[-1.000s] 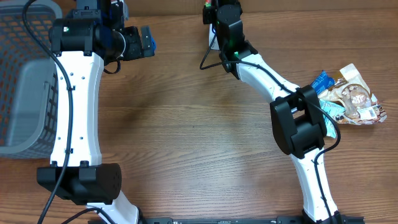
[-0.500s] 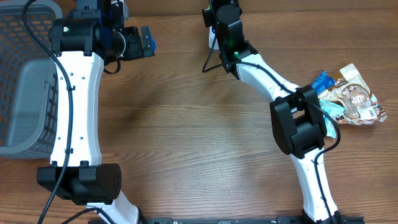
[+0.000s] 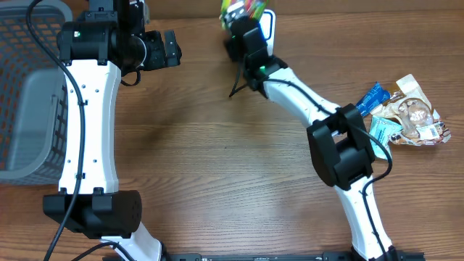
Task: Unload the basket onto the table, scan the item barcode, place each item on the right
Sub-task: 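Carry the Haribo bag right and drop it on the pile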
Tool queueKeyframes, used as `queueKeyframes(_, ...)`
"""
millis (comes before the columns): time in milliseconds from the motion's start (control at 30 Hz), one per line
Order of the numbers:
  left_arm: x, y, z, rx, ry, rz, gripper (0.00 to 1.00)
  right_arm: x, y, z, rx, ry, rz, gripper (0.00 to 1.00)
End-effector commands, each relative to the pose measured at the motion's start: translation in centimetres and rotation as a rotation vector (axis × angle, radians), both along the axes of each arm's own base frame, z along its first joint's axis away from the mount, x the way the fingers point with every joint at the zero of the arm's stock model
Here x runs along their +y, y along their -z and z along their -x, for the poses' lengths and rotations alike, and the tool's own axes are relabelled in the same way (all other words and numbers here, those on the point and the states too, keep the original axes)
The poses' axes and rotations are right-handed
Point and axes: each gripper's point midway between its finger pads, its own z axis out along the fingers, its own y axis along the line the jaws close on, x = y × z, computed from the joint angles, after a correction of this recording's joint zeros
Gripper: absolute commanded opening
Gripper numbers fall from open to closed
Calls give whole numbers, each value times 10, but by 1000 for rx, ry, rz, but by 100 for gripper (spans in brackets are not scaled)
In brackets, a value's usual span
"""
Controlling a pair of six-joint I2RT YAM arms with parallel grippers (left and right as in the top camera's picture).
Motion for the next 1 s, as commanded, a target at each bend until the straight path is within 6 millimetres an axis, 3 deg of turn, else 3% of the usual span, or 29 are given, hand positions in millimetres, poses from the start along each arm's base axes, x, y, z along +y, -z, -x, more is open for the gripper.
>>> queueKeyframes(0, -2, -2, -1, -6, 2, -2, 100, 0, -132, 26, -114, -50, -135, 4)
queueKeyframes(133, -2, -2, -1, -6, 2, -2, 100, -24, -162, 58, 6, -53, -232, 4)
queueKeyframes(233, -2, -2, -1, -6, 2, -2, 100, -54, -188, 82, 91, -42, -321, 4)
queueKeyframes(333, -2, -2, -1, -6, 2, -2, 100, -100, -206, 103, 182, 34, -428, 4)
queueKeyframes(433, -2, -2, -1, -6, 2, -2, 100, -156, -205, 118, 280, 216, -521, 4)
queueKeyframes(533, -2, -2, -1, -6, 2, -2, 100, -225, -174, 140, 437, 470, -566, 4)
queueKeyframes(700, -2, -2, -1, -6, 2, -2, 100, -307, -100, 184, 670, 846, -501, 4)
queueKeyframes(867, -2, -2, -2, -6, 2, -2, 100, -358, -25, 217, 777, 1084, -419, 4)
queueKeyframes(967, -2, -2, -1, -6, 2, -2, 100, -373, 6, 225, 794, 1132, -426, 4)
